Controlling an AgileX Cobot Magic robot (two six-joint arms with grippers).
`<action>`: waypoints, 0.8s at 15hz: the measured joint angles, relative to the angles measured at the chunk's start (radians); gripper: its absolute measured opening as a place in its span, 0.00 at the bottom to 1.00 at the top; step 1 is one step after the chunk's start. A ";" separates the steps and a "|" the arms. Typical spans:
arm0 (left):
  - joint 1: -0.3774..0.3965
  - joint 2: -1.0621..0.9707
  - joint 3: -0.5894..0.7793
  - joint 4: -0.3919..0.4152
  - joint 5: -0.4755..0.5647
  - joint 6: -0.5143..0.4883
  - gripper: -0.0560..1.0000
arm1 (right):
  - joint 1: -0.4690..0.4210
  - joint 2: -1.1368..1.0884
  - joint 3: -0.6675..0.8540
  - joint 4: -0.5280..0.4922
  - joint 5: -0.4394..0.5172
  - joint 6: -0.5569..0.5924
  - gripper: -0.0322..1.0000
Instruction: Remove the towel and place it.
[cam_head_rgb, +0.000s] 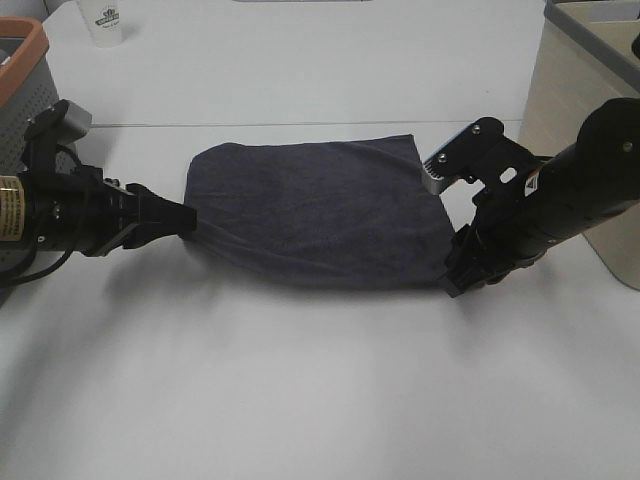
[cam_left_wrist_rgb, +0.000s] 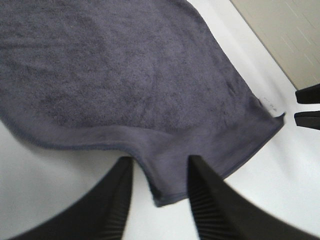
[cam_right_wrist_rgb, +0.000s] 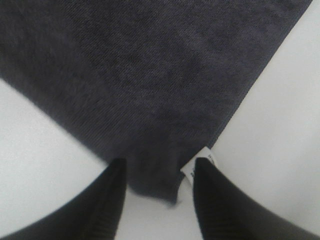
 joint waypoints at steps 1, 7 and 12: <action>0.000 0.000 0.000 0.008 0.001 -0.007 0.55 | 0.000 0.000 0.000 0.000 0.000 0.000 0.54; 0.000 -0.026 -0.090 0.142 0.014 -0.237 0.96 | 0.000 -0.117 -0.017 0.000 0.132 0.000 0.69; 0.000 -0.080 -0.521 0.523 0.124 -0.725 0.95 | 0.000 -0.216 -0.272 -0.033 0.192 0.115 0.69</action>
